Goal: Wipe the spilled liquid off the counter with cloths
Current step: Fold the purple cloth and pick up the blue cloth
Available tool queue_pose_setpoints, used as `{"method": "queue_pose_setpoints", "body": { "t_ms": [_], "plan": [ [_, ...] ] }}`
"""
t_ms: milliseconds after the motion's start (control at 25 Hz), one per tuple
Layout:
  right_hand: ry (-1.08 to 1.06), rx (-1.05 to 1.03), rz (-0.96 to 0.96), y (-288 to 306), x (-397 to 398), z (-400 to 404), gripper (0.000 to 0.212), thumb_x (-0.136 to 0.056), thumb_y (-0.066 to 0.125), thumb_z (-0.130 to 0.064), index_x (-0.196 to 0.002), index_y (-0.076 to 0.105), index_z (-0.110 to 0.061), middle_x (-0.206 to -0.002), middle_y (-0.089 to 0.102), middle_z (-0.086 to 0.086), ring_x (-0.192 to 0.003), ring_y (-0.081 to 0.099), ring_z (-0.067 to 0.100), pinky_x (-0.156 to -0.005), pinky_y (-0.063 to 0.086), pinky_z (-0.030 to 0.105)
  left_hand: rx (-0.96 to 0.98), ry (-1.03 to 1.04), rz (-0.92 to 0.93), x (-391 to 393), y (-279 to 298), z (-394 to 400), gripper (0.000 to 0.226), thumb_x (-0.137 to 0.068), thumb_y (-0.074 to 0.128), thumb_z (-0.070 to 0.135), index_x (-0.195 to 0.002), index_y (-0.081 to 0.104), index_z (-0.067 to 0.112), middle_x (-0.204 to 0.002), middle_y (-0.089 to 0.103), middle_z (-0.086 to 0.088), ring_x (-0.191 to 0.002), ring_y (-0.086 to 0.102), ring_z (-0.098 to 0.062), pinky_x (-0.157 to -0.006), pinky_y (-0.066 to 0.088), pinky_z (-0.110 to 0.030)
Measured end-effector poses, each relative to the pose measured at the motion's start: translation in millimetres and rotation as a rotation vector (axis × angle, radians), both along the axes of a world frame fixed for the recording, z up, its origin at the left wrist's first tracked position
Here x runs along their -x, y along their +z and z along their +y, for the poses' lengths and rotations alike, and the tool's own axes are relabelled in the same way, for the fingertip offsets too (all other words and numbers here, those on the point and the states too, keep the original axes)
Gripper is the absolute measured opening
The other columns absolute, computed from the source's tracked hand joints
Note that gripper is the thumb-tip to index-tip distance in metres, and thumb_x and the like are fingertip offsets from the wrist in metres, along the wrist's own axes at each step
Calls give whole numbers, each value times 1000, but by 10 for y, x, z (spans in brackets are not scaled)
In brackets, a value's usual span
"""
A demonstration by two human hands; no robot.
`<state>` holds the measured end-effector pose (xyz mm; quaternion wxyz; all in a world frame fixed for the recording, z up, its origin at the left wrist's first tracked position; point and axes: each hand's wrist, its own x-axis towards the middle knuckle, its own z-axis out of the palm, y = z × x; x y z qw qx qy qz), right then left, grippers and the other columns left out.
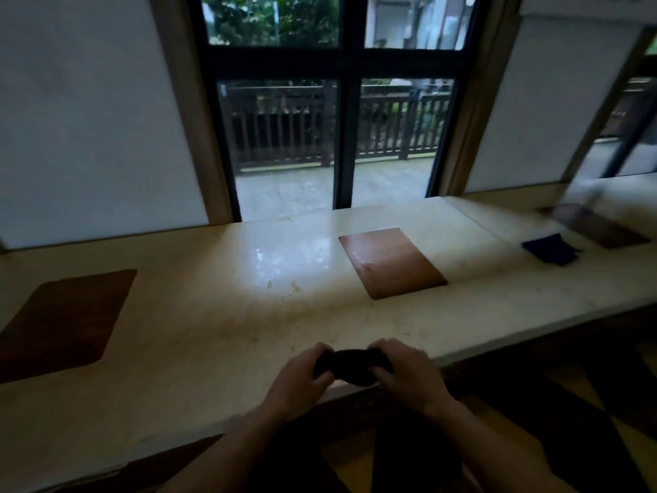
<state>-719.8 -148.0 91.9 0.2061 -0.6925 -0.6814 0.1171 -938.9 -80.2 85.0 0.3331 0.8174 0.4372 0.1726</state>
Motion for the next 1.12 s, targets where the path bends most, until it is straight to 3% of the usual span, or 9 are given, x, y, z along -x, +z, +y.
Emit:
{"method": "queue_pose_setpoints", "body": {
  "t_ms": [160,320,480,640,840,1000,1120],
  "plan": [
    [-263,-105,86,351,-1096,-590,28,-90,62,-28,-118,59,-28,-109,64,-8,-97,61,12,-82,53,36,-4,-217,-107,-1283,327,-95,21,-92,59,21,-112,55,28,-82,65,11,-66,62,1,-65,54,-30],
    [-469,-184,164,528,-1880,-1141,25,-92,65,-32,-117,61,-30,-107,66,-9,-95,63,9,-79,55,32,-12,-409,-148,-2356,522,-257,22,-91,57,28,-112,53,33,-96,69,4,-80,69,-11,-75,58,-41],
    [-634,-242,208,605,-2395,-1396,25,-87,72,-30,-111,66,-26,-105,65,-9,-95,60,5,-79,45,13,-11,-505,-170,-3139,566,-299,21,-95,58,26,-115,54,31,-99,64,7,-88,65,-14,-76,55,-34],
    [-758,-259,178,671,-2957,-1301,26,-83,75,-31,-108,68,-25,-100,61,-12,-91,55,2,-75,40,12,45,-601,-201,-3859,536,-76,17,-97,56,29,-110,50,39,-96,65,8,-80,64,-6,-69,52,-25],
    [-804,-186,191,676,-3699,-953,25,-84,75,-29,-108,69,-25,-102,64,-9,-92,58,2,-79,46,16,126,-681,-217,-4732,448,400,15,-98,56,30,-112,53,34,-101,67,2,-83,69,-13,-77,60,-40],
    [-865,-136,148,639,-4278,-723,22,-87,72,-33,-108,66,-29,-100,60,-13,-90,56,3,-74,40,10,169,-749,-199,-5442,412,711,18,-97,56,28,-115,55,32,-103,68,0,-82,69,-13,-76,59,-41],
    [-906,-131,145,657,-4646,-665,20,-88,71,-33,-106,65,-32,-102,62,-11,-92,58,5,-80,48,19,157,-782,-179,-5878,425,799,19,-97,56,29,-115,55,32,-104,67,1,-87,68,-12,-79,59,-39]
  ]
}}
